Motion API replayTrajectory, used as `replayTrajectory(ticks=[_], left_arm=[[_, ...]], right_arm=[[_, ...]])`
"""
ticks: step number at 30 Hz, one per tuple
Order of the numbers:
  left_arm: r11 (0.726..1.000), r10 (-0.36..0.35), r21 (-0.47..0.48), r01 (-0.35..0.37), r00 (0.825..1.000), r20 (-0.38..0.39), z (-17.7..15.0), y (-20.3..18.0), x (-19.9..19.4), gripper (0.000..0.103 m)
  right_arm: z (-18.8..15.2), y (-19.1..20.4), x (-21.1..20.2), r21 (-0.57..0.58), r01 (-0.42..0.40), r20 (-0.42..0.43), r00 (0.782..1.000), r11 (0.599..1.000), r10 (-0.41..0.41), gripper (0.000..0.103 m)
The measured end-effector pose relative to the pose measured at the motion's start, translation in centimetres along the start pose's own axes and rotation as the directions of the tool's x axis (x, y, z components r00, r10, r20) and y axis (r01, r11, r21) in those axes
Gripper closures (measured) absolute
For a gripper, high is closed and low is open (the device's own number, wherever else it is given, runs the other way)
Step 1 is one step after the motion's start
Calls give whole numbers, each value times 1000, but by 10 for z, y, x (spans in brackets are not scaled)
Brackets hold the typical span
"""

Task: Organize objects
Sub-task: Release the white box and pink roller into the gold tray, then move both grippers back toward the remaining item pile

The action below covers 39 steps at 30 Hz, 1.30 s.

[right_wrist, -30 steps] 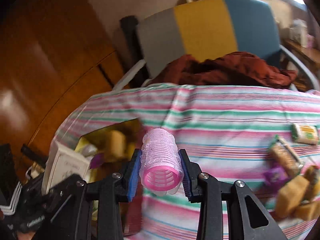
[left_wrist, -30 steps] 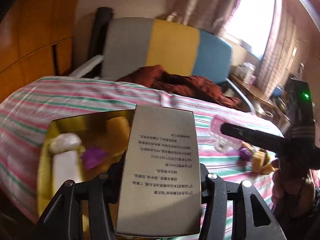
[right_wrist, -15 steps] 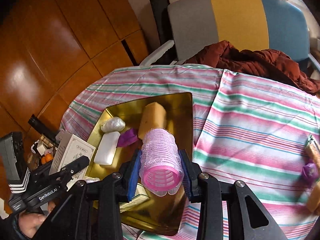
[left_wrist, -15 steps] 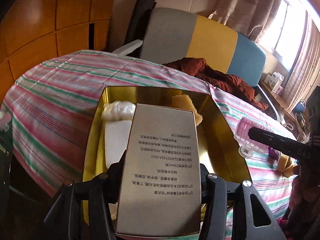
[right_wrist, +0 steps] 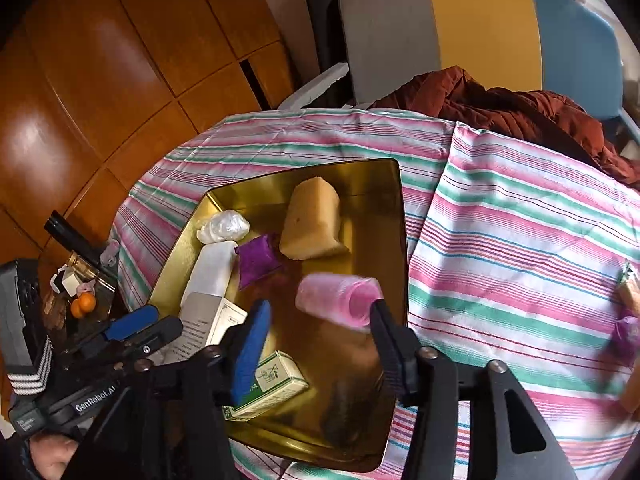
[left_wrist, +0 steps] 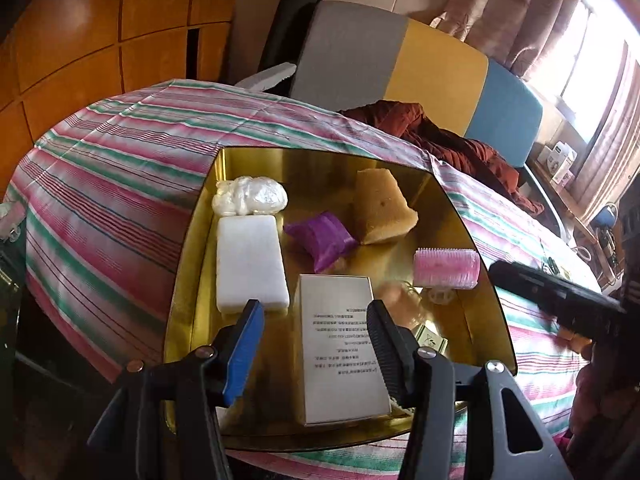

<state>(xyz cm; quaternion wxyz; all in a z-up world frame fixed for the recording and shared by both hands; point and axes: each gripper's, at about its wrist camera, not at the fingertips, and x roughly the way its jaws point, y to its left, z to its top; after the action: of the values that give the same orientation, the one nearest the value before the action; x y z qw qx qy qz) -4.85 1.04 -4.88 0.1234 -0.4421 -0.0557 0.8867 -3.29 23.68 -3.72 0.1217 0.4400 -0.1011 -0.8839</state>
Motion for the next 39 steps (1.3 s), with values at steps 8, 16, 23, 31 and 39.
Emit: replayTrajectory(ticks=[8, 16, 23, 31, 39], left_arm=[[999, 45, 26, -47, 998, 53, 5, -5, -14, 49], [997, 65, 38, -68, 994, 91, 5, -8, -25, 49], [994, 77, 61, -86, 989, 130, 5, -13, -35, 49], [993, 61, 93, -74, 988, 142, 5, -23, -41, 49], [991, 36, 119, -53, 989, 140, 5, -36, -42, 49]], right_arm=[[-6, 14, -8, -46, 63, 36, 997, 997, -61, 22], [-12, 31, -26, -103, 178, 127, 978, 979, -164, 0], [-20, 31, -35, -94, 240, 159, 962, 966, -223, 0], [-27, 21, -47, -61, 256, 180, 954, 965, -242, 0], [-34, 3, -55, -40, 309, 177, 938, 950, -297, 0]])
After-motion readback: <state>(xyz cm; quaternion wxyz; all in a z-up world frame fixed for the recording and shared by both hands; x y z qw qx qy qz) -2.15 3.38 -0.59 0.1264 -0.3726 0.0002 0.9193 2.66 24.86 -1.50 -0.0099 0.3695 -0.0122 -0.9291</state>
